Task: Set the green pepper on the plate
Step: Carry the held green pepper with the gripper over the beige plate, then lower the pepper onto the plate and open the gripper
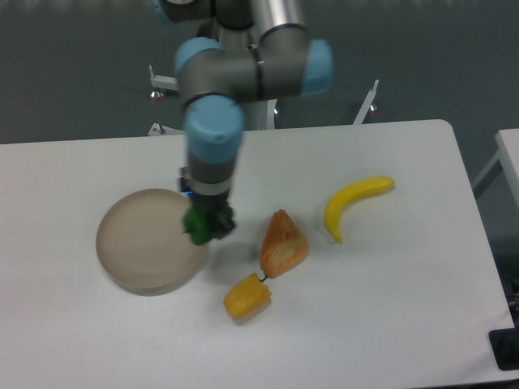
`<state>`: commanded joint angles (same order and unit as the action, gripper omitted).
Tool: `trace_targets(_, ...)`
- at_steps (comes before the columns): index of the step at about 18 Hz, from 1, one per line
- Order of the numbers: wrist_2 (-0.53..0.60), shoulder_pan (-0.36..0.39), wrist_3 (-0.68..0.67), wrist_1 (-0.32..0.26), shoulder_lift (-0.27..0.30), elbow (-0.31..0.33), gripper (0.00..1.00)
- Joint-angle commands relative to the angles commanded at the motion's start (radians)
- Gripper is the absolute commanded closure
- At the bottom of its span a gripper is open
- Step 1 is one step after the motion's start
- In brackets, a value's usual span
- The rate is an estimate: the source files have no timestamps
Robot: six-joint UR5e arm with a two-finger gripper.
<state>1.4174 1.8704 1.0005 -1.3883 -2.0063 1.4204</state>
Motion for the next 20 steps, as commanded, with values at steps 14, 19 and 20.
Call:
trace_targets(14, -0.017, -0.036, -0.005, 0.212, -0.023, 0.104, 0.0)
trace_targets(19, -0.015, 0.053, 0.004, 0.21, 0.021, 0.065, 0.0)
trace_targets(20, -0.014, 0.07, 0.018, 0.21, 0.026, 0.051, 0.0)
